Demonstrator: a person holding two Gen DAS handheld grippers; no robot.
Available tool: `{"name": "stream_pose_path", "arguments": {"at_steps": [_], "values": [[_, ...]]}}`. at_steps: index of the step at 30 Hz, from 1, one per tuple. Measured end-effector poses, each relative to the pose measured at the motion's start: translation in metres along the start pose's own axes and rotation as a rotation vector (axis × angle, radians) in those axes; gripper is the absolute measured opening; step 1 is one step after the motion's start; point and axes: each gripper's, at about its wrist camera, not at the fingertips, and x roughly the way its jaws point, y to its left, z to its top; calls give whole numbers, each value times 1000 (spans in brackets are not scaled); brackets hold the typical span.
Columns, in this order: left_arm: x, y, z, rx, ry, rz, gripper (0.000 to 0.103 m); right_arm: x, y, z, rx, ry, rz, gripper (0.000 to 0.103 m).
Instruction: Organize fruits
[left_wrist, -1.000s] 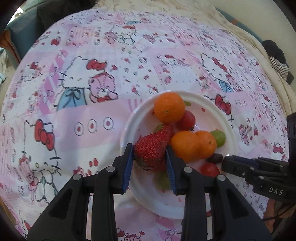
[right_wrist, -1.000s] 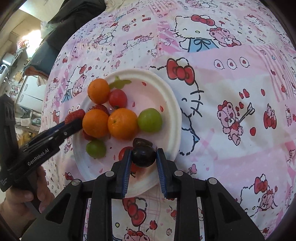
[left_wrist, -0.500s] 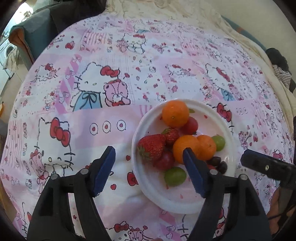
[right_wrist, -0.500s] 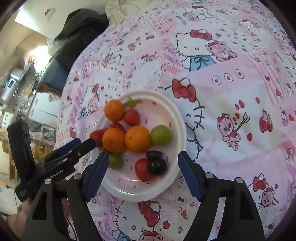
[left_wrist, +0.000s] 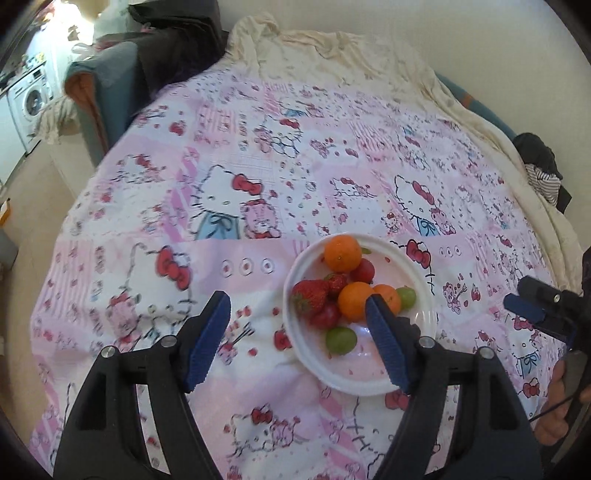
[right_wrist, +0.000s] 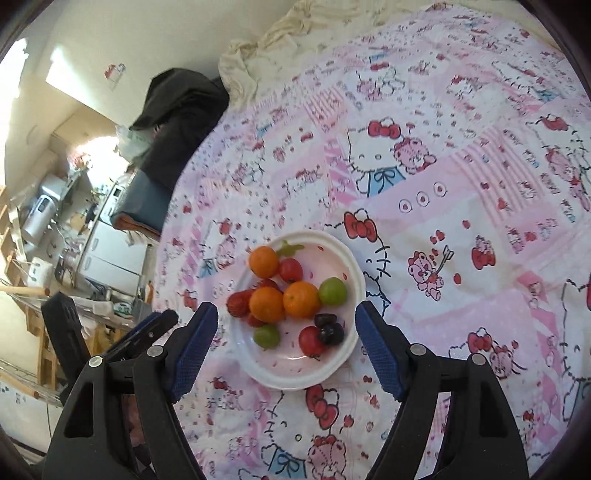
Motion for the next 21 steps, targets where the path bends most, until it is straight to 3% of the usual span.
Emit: {"name": "stream_pose_path", "arguments": {"at_steps": [5, 12, 16, 17, 18, 19, 21], "values": [[-32, 1, -15, -4, -65, 9, 72, -24, 12, -12, -52, -65, -20, 82], [-92, -15, -45, 48, -261, 43, 72, -50, 46, -52, -230, -145, -112, 87], [-106, -22, -63, 74, -277, 33, 72, -62, 64, -80, -313, -214, -174, 96], [-107, -23, -66, 83, -277, 38, 76, -64, 67, -87, -332, -230, -186, 98], [-108, -25, -71, 100, -274, 51, 90, -65, 70, -93, -346, -241, -196, 100], [-109, -27, -74, 107, -273, 63, 97, -66, 73, -100, -359, -248, -210, 100], [-111, -28, -80, 110, -282, 90, 103, -64, 76, -108, -370, -253, -229, 100]]}}
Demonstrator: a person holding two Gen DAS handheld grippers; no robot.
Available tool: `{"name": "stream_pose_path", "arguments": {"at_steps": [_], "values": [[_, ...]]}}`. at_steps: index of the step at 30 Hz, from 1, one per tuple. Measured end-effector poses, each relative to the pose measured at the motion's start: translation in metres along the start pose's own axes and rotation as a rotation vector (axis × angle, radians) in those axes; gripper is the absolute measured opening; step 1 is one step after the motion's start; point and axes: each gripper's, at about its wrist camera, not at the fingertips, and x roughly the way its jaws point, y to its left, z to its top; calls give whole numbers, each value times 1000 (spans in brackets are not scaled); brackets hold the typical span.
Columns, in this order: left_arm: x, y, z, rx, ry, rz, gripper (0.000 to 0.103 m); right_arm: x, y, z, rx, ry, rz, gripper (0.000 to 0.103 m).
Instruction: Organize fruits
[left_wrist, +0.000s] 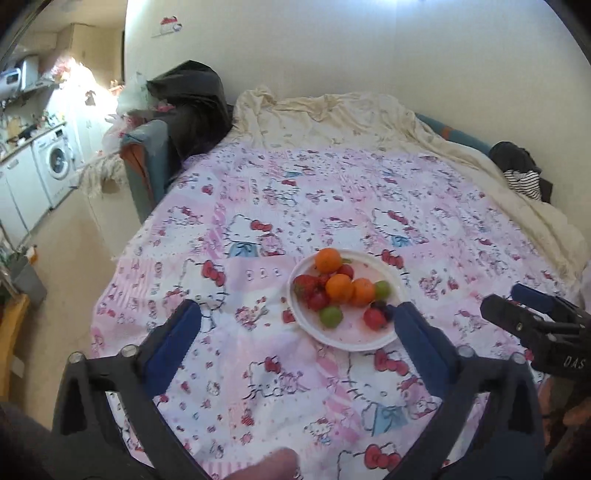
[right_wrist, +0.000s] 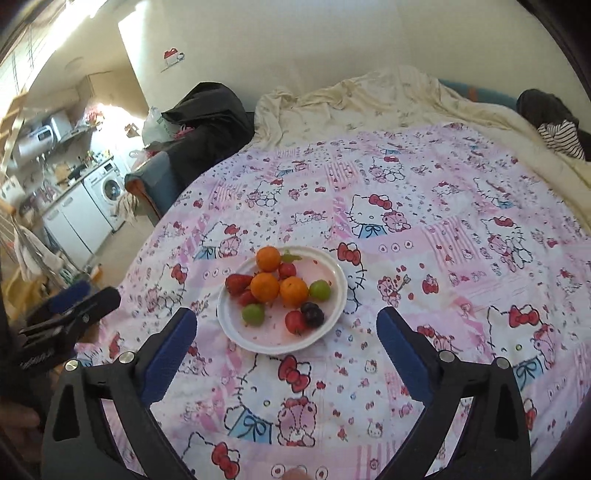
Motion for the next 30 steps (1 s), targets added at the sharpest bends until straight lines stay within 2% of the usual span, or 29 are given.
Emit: {"name": "stream_pose_path", "arguments": {"at_steps": [8, 13, 30], "values": [[10, 5, -7, -20, 17, 28, 103, 8, 6, -12, -50, -1, -91, 100], [18, 2, -11, -30, 46, 10, 103, 10, 6, -12, -32, -10, -89, 103], [17, -4, -14, -15, 56, 1, 103, 10, 5, -9, -21, -17, -93, 103]]}}
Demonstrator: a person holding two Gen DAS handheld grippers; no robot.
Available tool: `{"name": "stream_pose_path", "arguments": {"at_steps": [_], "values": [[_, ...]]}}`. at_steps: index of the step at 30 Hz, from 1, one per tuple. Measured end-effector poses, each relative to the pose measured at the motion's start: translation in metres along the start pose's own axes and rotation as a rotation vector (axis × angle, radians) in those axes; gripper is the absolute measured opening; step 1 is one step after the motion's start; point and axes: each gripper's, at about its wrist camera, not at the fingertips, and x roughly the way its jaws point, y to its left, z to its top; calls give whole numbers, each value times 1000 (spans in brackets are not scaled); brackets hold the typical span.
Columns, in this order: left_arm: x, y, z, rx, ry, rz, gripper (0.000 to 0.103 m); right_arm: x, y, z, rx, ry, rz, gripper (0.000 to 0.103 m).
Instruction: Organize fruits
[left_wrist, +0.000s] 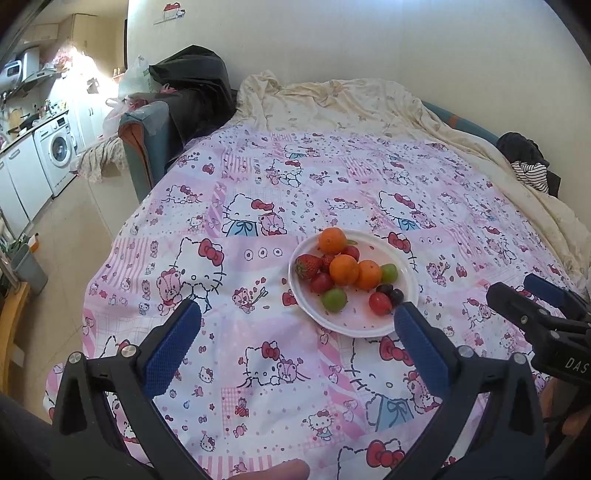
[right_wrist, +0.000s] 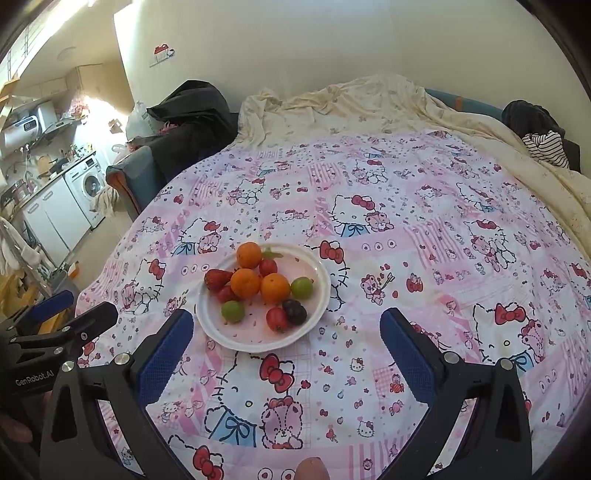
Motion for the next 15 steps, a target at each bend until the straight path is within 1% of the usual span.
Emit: {"name": "stream_pose_path", "arguments": {"at_steps": [15], "values": [[-2, 0, 2, -6, -16, 1, 103, -3, 1, 1, -1, -11, -5, 103]]}}
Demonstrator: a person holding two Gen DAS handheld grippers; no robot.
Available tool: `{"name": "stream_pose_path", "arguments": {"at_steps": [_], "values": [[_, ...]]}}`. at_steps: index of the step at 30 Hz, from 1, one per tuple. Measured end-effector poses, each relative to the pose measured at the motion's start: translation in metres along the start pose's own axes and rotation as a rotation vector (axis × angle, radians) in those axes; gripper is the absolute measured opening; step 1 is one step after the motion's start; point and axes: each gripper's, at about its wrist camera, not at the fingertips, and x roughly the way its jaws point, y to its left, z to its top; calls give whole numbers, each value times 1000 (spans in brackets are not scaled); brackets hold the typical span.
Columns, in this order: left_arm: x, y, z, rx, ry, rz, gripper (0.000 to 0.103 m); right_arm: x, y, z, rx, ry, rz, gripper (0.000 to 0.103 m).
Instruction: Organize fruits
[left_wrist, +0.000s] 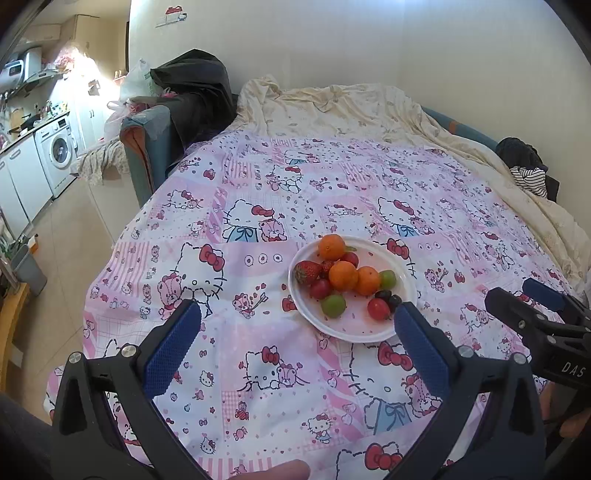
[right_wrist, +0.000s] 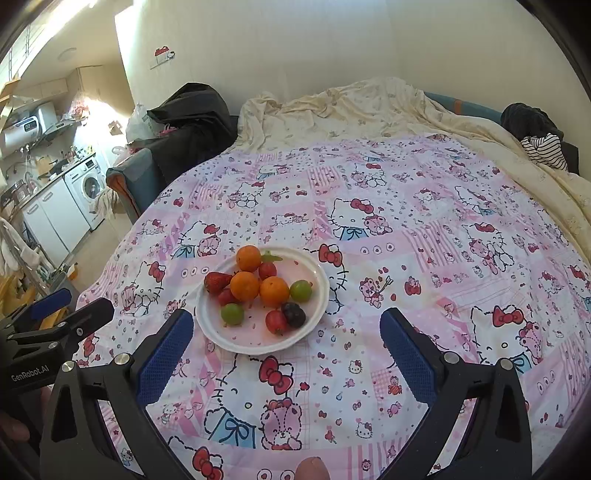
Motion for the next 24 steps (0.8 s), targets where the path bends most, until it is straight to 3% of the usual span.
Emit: {"name": "stream_pose_path", "arguments": {"at_steps": [24], "values": [[-3, -3, 4, 3, -9, 7, 103, -3, 1, -1, -2, -8, -18, 103]]}}
